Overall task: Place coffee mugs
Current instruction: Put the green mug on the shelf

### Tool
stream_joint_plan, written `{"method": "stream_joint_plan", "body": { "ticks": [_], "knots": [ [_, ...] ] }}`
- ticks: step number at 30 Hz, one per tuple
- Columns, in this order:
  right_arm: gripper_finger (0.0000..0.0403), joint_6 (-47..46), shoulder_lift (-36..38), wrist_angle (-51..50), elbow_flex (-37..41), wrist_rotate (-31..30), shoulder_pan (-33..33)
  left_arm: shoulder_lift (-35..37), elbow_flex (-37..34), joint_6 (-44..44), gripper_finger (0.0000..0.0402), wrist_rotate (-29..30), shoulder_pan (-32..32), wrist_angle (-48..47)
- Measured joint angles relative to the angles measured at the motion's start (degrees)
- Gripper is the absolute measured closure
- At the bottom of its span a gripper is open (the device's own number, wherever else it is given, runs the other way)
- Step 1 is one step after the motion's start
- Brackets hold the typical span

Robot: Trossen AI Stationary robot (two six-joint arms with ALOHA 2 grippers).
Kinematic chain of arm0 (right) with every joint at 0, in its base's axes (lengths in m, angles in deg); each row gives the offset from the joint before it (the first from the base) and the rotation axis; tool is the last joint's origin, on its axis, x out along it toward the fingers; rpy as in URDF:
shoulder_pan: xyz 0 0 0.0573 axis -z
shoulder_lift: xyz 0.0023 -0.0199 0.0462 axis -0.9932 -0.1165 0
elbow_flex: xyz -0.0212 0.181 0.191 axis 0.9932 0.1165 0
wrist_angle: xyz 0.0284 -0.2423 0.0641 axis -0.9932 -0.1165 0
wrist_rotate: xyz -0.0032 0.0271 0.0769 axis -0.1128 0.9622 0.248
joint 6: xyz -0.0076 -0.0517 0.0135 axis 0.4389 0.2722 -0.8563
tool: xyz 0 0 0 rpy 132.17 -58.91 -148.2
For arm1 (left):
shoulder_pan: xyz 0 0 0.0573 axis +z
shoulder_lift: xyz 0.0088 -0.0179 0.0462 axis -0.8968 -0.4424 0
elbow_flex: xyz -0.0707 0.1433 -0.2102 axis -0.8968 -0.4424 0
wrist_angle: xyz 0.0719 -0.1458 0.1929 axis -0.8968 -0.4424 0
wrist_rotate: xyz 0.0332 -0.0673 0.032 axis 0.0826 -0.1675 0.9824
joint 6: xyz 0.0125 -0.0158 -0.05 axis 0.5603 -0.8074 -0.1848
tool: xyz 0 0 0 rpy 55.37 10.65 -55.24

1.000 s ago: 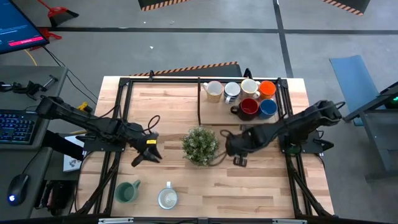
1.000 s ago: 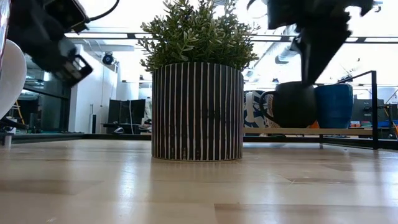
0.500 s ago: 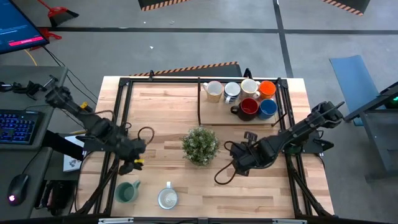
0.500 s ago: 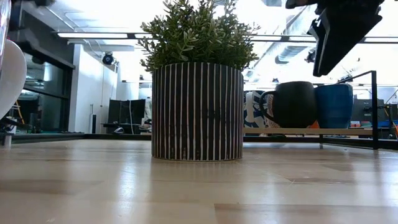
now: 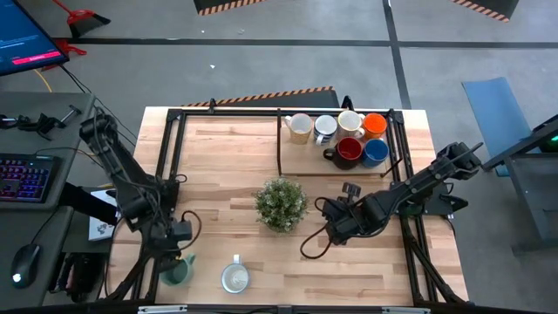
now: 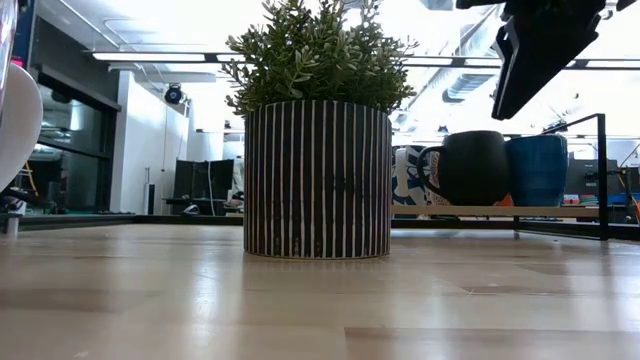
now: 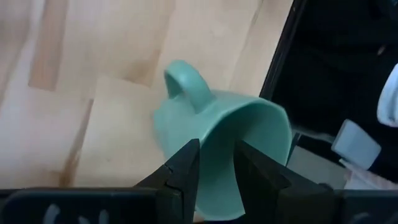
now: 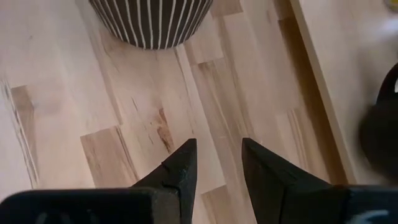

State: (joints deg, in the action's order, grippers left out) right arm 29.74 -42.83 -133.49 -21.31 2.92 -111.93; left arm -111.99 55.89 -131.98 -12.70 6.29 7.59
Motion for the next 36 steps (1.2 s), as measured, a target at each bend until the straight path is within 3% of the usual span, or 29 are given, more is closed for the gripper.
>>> {"method": "stream_joint_plan", "body": {
  "ticks": [17, 27, 36],
  "knots": [
    [0.0299, -3.9, 0.0, 0.4, 0.0, -0.5, 0.1, -7.9, 2.3, 2.2, 0.0312, 0.6, -4.2, -2.2],
    [0.0299, -3.4, 0.0, 0.2, 0.0, -1.1, 0.1, -7.1, 5.0, 3.5, 0.0312, 2.1, -4.1, -0.1],
    [0.0299, -3.9, 0.0, 0.1, 0.0, -2.0, 0.1, -7.1, 10.8, 3.9, 0.0312, 8.5, -4.1, -17.7]
  ]
}}
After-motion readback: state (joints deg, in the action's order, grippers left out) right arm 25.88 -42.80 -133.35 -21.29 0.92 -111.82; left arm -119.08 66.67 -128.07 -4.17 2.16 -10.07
